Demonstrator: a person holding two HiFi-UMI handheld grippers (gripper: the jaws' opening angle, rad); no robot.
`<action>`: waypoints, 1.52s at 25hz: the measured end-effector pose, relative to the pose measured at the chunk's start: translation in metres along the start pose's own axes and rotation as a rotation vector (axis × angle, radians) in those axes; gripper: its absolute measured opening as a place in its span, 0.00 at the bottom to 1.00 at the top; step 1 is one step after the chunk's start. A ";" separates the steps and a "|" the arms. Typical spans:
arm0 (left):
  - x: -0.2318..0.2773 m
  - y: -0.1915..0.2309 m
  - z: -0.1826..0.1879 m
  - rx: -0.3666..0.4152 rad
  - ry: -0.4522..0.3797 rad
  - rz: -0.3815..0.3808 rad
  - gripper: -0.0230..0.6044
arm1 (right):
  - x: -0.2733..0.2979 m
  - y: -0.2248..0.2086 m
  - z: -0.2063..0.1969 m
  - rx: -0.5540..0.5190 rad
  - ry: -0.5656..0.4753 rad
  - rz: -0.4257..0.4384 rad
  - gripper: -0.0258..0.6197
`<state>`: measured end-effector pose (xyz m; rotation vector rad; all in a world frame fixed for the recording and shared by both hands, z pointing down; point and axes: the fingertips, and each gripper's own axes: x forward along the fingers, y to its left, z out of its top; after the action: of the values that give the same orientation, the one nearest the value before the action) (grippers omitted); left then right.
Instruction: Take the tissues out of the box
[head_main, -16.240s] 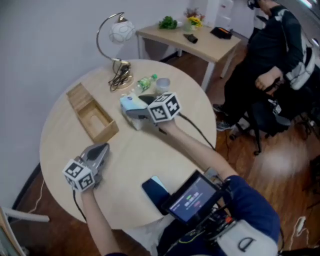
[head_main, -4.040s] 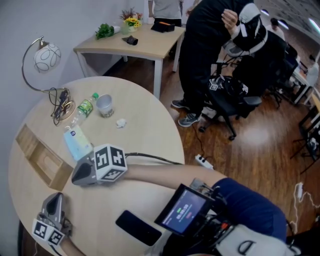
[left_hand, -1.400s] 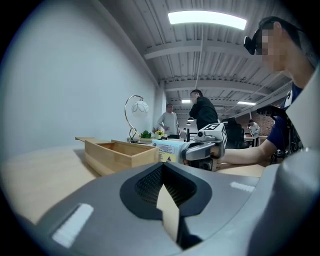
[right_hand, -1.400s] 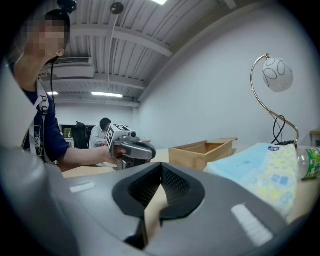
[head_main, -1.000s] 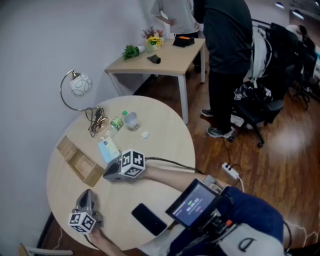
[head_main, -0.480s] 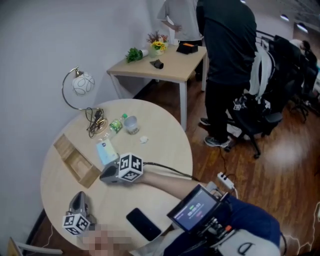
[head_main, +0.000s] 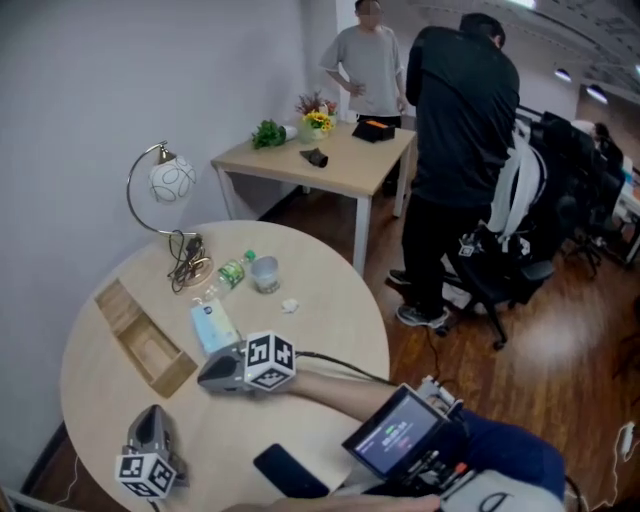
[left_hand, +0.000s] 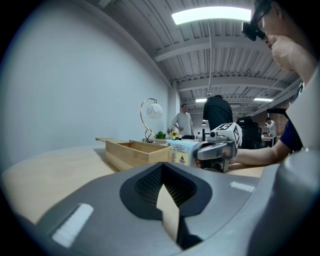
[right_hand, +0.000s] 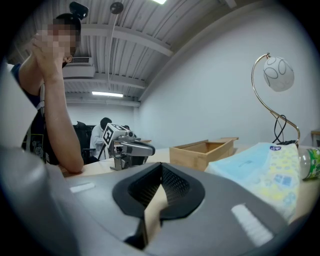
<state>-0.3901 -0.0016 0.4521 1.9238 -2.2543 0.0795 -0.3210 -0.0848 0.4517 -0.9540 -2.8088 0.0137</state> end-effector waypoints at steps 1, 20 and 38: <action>0.001 0.001 0.001 0.002 -0.005 0.000 0.04 | 0.000 -0.001 0.000 -0.003 0.004 0.001 0.05; 0.004 -0.001 0.003 0.000 -0.002 -0.005 0.04 | -0.001 -0.003 0.001 0.001 0.008 -0.001 0.05; 0.004 -0.001 0.003 -0.004 -0.006 0.000 0.04 | -0.001 -0.003 0.002 0.001 0.018 0.001 0.05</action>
<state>-0.3902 -0.0059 0.4499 1.9243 -2.2565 0.0699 -0.3219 -0.0877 0.4493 -0.9499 -2.7916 0.0060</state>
